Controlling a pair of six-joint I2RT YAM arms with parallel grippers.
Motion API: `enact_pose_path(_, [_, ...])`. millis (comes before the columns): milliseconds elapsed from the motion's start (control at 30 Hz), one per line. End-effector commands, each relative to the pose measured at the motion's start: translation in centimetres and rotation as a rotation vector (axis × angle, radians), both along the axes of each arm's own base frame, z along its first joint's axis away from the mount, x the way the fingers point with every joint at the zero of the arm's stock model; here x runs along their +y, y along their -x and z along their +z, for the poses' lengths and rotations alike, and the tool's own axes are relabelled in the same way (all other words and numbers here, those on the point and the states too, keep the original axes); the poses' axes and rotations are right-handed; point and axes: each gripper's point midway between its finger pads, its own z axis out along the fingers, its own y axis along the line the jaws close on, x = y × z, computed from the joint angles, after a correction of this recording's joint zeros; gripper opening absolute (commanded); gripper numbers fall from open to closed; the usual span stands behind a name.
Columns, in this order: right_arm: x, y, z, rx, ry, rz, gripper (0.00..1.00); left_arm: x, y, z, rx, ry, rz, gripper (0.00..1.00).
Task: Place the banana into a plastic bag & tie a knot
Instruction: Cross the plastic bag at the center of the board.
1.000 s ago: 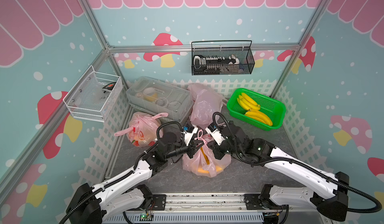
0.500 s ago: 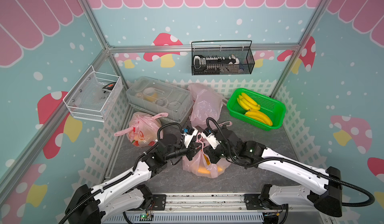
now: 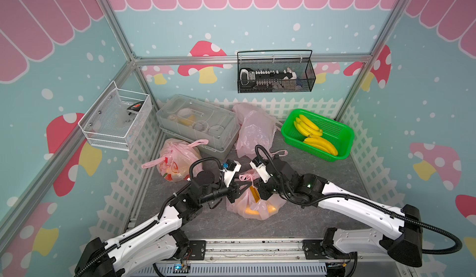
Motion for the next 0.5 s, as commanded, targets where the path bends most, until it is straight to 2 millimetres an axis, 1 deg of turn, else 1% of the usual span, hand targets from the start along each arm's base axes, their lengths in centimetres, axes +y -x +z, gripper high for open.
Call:
enact_pose_path(0, [0.2, -0.4, 0.9, -0.037, -0.010, 0.005, 0.00, -0.3, 0.3, 0.5, 0.008, 0.031, -0.018, 0.36])
enact_pose_path(100, [0.6, 0.0, 0.7, -0.040, -0.017, 0.032, 0.00, -0.6, 0.1, 0.9, 0.010, 0.045, -0.017, 0.36])
enact_pose_path(267, [0.9, 0.7, 0.6, -0.056, -0.017, 0.071, 0.00, -0.8, -0.3, 1.2, 0.011, 0.062, -0.010, 0.34])
enact_pose_path(467, [1.3, 1.1, -0.2, -0.054, 0.011, 0.093, 0.00, -1.0, -0.3, 1.6, 0.013, 0.064, -0.022, 0.17])
